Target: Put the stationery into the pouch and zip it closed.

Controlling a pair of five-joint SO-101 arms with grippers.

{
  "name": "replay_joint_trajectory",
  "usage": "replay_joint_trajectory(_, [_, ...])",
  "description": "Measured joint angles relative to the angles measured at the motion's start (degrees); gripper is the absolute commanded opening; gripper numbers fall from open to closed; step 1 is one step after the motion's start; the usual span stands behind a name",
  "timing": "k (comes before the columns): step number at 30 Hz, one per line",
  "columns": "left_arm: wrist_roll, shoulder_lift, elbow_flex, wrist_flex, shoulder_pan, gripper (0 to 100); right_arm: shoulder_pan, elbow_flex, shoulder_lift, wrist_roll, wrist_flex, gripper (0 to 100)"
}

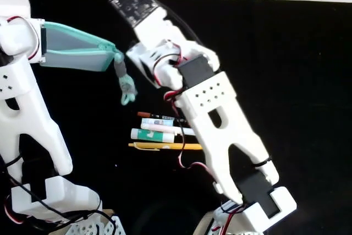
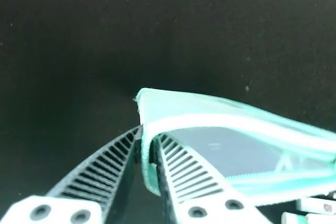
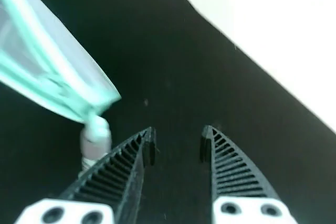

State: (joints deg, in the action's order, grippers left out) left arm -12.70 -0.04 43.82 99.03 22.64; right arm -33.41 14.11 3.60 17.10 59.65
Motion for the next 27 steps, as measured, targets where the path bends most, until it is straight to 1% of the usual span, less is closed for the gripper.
replay_joint_trajectory(3, [2.90, 0.00, 0.00, 0.18, -1.41, 1, 1.49, 0.00, 0.00, 0.00, 3.69, 15.0])
replay_joint_trajectory(12, [14.15, 0.00, 0.00, 0.26, -9.58, 1, 6.07, 0.00, 0.00, 0.00, 12.22, 15.0])
replay_joint_trajectory(18, [24.26, 0.00, 0.00, 1.49, -10.02, 1, 7.21, 0.00, 0.00, 0.00, 15.56, 15.0])
replay_joint_trajectory(23, [32.09, 0.00, 0.00, 2.02, -10.02, 1, 7.21, 0.00, 0.00, 0.00, 15.65, 15.0])
replay_joint_trajectory(27, [35.08, 0.00, -1.32, 2.02, -10.02, 1, 7.21, 0.00, 0.00, 0.00, 15.65, 15.0])
